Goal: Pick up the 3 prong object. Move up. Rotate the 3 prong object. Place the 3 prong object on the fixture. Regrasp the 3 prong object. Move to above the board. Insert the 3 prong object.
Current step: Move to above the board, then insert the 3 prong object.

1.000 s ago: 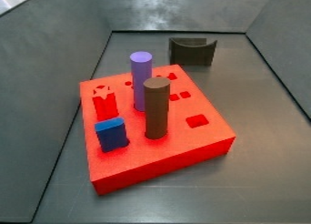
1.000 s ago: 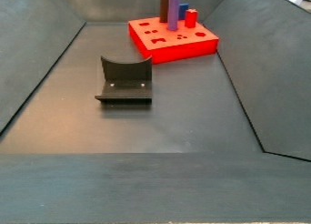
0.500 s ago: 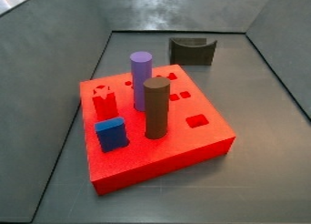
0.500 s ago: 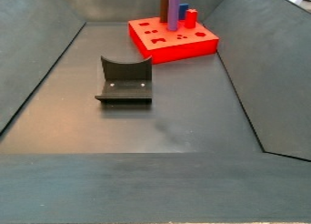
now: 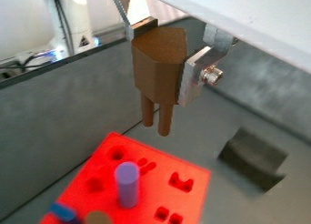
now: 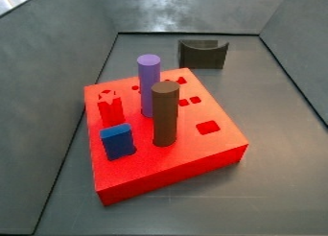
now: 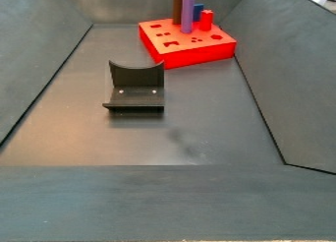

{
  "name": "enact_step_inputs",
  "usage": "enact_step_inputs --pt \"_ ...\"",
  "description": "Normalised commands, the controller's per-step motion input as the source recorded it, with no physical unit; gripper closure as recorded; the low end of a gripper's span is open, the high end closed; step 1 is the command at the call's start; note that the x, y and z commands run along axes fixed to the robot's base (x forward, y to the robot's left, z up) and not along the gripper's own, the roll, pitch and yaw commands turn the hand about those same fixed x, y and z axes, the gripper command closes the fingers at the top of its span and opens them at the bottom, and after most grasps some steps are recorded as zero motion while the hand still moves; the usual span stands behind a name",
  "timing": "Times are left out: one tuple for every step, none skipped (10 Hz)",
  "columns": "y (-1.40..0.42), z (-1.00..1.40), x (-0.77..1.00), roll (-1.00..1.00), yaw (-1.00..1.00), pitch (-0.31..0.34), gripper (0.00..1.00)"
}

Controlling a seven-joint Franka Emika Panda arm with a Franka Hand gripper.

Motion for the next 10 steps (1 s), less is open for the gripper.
enact_step_inputs --pt "-0.04 0.00 -0.07 -0.44 -0.03 -0.018 1.00" --pt "-0.02 0.00 -0.06 -0.28 -0.02 -0.021 1.00" --pt "0.00 -0.02 0.00 0.00 -0.04 -0.004 1.00" --pt "0.10 -0.22 -0.05 0.00 -0.22 -0.020 1.00" --pt "0.13 -0.40 -0.20 0.00 -0.60 -0.034 1.00" --pt "0.18 -0.45 -0.16 -0.03 -0.69 -0.046 1.00" --pt "0.12 -0.51 -0.12 -0.03 -0.77 -0.061 1.00" --pt "0.10 -0.53 -0.10 -0.01 -0.80 -0.123 1.00" --pt "0.17 -0.57 -0.07 -0.01 -0.73 -0.147 1.00" --pt "0.26 -0.60 -0.06 -0.01 -0.65 -0.170 1.00"
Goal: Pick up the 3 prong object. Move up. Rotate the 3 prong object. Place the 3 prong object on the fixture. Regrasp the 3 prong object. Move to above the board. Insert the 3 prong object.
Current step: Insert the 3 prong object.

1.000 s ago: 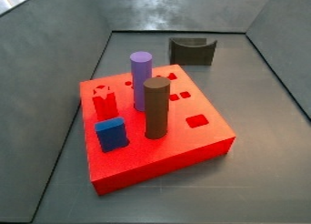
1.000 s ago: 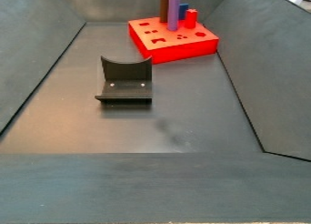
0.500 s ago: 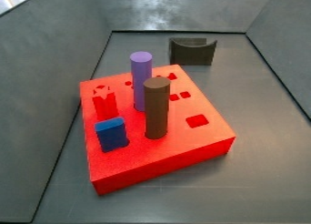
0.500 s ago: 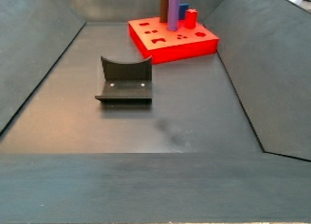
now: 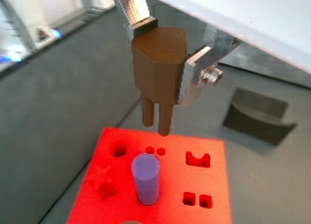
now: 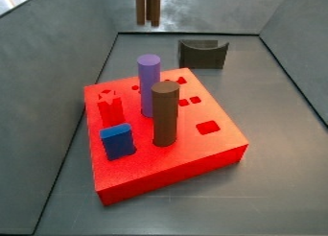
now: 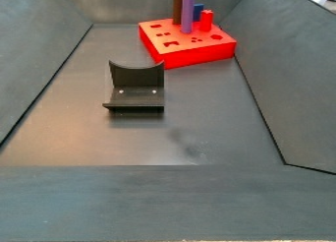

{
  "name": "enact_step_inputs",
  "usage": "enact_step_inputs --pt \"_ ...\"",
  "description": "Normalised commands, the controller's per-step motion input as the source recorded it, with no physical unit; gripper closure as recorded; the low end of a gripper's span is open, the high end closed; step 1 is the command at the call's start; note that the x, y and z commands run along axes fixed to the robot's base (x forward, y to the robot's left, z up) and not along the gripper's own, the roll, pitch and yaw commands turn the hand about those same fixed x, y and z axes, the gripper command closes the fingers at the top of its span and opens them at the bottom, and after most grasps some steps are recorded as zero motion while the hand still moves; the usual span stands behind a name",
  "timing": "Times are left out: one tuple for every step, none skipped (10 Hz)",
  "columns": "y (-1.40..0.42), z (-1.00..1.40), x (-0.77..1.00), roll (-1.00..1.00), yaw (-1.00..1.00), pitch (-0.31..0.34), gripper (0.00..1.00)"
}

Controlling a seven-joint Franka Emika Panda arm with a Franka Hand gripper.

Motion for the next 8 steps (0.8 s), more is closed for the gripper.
enact_step_inputs --pt "0.46 -0.62 -0.01 -0.04 -0.42 -0.220 1.00" --pt "0.42 -0.67 -0.04 -0.02 -0.47 -0.216 1.00" --pt "0.20 -0.66 -0.23 0.00 -0.63 -0.226 1.00" --pt "0.00 -0.72 -0.27 0.00 -0.71 -0.196 1.00" --pt "0.00 -0.76 -0.21 0.00 -0.77 -0.179 1.00" --pt "0.00 -0.79 -0.33 0.00 -0.70 -0.167 1.00" --pt "0.00 0.00 -0.05 0.00 0.00 0.000 1.00" --pt "0.00 -0.47 -0.01 0.02 -0.09 -0.081 1.00"
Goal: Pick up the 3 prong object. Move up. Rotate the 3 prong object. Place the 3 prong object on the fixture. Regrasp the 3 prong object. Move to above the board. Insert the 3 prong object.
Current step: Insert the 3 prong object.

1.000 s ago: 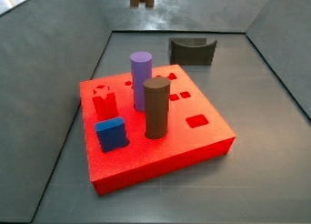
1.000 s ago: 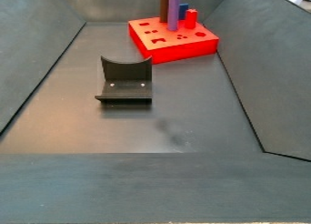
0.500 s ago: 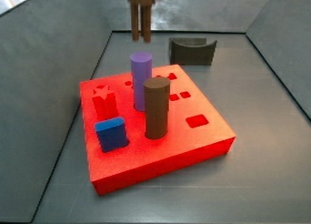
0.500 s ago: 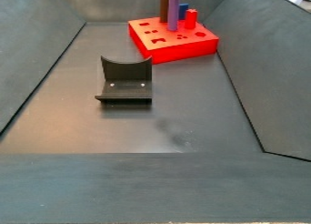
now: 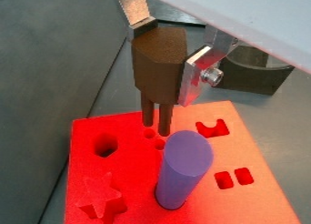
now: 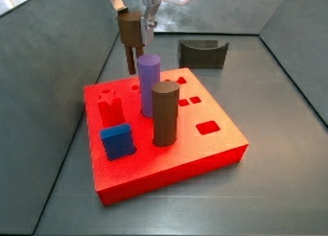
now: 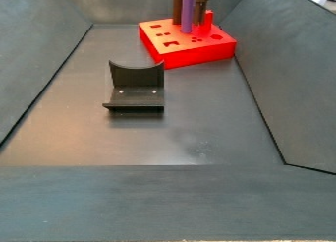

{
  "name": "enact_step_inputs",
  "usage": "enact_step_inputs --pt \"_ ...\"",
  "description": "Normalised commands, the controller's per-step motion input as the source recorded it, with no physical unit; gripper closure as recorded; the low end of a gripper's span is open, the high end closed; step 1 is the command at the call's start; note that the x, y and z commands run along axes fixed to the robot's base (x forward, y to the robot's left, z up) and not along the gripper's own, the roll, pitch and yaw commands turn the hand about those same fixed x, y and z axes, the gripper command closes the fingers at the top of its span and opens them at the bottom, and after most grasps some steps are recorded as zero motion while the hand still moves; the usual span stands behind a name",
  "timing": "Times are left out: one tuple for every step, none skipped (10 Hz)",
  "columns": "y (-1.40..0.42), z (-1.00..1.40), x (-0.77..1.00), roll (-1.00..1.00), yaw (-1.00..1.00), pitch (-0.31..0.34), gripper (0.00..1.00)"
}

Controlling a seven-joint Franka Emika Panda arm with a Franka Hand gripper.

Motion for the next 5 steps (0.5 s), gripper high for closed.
enact_step_inputs --pt "0.11 -0.50 0.00 0.01 -0.17 -0.046 1.00" --pt "0.28 -0.42 0.05 0.00 -0.28 0.000 1.00" --pt "0.12 -0.27 0.06 0.00 -0.27 0.013 1.00" --pt "0.00 0.00 0.02 0.00 0.00 0.000 1.00" --pt "-0.20 -0.35 -0.01 0.06 -0.17 0.000 1.00"
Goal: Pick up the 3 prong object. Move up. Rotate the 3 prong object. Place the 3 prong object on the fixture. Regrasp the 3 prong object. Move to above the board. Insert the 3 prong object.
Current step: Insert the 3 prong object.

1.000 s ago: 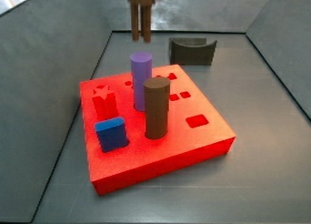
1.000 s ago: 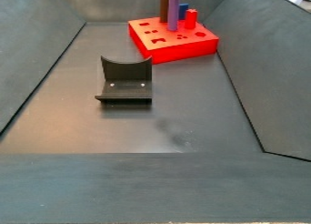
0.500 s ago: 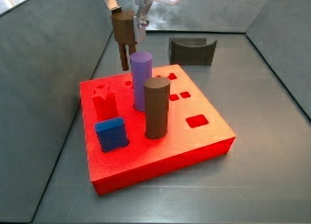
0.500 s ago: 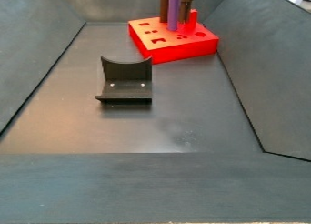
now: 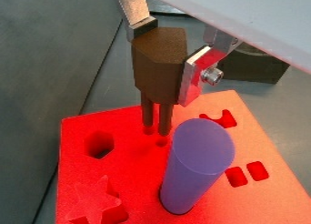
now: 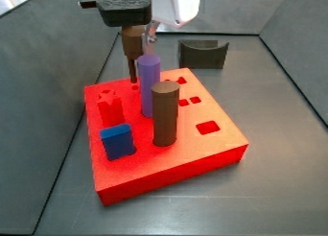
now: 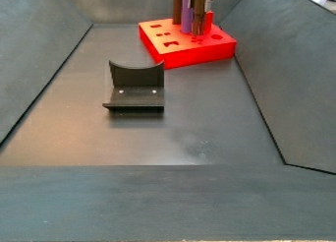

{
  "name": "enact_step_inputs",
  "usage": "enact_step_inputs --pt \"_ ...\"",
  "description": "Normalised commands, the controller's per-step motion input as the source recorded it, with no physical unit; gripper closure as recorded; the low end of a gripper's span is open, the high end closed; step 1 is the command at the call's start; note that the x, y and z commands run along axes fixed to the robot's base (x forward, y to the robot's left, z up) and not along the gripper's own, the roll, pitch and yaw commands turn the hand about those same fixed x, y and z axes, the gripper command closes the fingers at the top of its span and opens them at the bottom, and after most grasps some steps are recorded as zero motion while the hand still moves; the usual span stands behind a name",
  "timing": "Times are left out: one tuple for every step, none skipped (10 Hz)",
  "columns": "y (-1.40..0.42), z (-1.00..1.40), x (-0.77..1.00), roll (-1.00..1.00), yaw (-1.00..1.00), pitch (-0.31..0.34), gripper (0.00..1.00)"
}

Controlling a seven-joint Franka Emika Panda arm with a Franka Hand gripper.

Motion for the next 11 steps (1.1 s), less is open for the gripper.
enact_step_inputs --pt "-0.15 -0.33 0.02 0.04 -0.29 0.000 1.00" --pt "0.00 0.00 0.02 0.00 0.00 0.000 1.00" --pt "0.25 -0.13 0.00 0.00 -0.11 0.021 1.00" --pt "0.10 -0.05 0.00 0.00 -0.08 0.000 1.00" --pt "0.00 -0.01 0.00 0.00 0.00 0.000 1.00" --pt "-0.14 -0.27 0.00 0.03 -0.17 0.000 1.00" --pt "-0.05 -0.32 0.27 0.03 -0.42 0.000 1.00" --pt "0.00 -0.39 0.26 0.06 -0.60 0.000 1.00" --pt "0.08 -0.44 0.21 0.04 -0.59 0.003 1.00" --pt "0.14 -0.39 0.00 0.01 -0.53 0.017 1.00" --pt "0.00 -0.12 -0.27 0.06 -0.11 0.070 1.00"
